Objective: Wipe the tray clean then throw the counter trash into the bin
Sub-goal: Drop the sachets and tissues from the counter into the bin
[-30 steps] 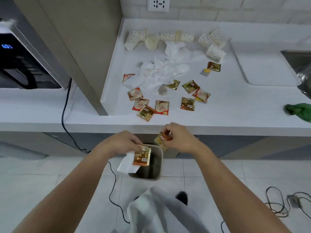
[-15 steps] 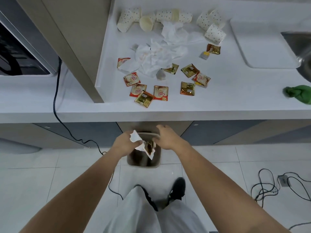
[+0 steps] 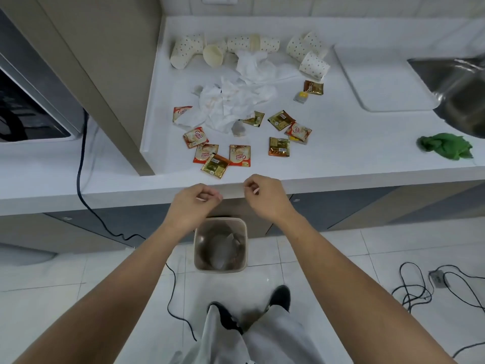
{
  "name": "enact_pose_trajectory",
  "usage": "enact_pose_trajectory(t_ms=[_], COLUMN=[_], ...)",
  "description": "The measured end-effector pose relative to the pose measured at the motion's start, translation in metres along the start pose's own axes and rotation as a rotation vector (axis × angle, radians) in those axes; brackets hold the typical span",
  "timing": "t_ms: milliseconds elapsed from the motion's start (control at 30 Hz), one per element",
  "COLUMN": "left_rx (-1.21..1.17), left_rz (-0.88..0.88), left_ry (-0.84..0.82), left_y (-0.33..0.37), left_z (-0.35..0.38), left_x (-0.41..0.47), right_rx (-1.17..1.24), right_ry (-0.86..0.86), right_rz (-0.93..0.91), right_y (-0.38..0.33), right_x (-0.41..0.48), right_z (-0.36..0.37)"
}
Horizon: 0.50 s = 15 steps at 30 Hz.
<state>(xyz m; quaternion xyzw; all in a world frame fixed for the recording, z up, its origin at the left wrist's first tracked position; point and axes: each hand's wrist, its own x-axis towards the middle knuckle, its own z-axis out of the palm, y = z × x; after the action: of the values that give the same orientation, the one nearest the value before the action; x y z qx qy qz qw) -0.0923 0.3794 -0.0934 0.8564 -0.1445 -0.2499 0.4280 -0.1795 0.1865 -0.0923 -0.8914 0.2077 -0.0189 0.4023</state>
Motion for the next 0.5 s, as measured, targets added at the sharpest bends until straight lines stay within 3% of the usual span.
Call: enact_pose_trajectory(t_ms=[133, 267, 333, 500], left_rx=[-0.054, -0.079, -0.099, -0.086], left_rz=[0.07, 0.104, 0.114, 0.112], left_ry=[0.032, 0.055, 0.062, 0.09], left_y=[0.034, 0.057, 0.067, 0.09], left_z=[-0.001, 0.002, 0.007, 0.02], left_x=[0.009, 0.027, 0.038, 0.065], right_rx=[0.05, -0.077, -0.198, -0.559], right_ry=[0.212, 0.326, 0.3, 0.023], right_rz=[-0.01, -0.035, -0.053, -0.097], right_y=[0.0, 0.017, 0.027, 0.049], right_x=[0.019, 0.049, 0.068, 0.101], right_z=[-0.032, -0.061, -0.071, -0.082])
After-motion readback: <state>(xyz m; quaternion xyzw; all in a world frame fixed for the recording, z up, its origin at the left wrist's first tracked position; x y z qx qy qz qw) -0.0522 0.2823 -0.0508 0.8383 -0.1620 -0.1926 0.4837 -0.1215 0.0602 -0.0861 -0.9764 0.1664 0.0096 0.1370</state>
